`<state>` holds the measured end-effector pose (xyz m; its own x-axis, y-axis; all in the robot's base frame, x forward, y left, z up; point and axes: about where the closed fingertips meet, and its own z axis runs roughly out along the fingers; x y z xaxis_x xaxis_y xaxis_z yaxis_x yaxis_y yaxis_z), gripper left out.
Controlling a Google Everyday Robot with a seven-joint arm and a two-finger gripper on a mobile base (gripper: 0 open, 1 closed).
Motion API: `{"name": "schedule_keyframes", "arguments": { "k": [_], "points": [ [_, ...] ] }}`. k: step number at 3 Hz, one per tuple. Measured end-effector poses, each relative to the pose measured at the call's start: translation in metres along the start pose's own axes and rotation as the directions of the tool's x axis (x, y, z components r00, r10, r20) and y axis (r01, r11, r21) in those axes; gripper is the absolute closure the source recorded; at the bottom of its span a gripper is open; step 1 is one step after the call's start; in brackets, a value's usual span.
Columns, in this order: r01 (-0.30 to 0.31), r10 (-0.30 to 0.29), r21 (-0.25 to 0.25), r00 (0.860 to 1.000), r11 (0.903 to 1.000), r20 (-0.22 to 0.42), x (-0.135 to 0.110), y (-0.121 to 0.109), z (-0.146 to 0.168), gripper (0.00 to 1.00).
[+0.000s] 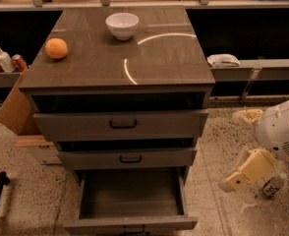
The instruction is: Close bottom drawer
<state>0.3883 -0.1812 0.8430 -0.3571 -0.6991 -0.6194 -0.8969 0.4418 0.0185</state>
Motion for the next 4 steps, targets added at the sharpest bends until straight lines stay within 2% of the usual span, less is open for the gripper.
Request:
{"name": "schedule_keyframes", "arguments": {
  "k": [1, 2, 3, 4],
  "points": [
    [0.0, 0.0, 0.0, 1.0, 1.0, 0.0, 0.0, 0.0, 0.0, 0.0],
    [0.004, -0.004, -0.016, 0.999, 0.9999, -0.037, 0.01, -0.001, 0.026, 0.0],
    [-0.009, 0.007, -0.051, 0.999, 0.9987, -0.049, 0.028, -0.002, 0.059, 0.0],
    [-0.033, 0.024, -0.121, 0.997, 0.9921, -0.076, 0.05, -0.001, 0.107, 0.0]
  ]
}}
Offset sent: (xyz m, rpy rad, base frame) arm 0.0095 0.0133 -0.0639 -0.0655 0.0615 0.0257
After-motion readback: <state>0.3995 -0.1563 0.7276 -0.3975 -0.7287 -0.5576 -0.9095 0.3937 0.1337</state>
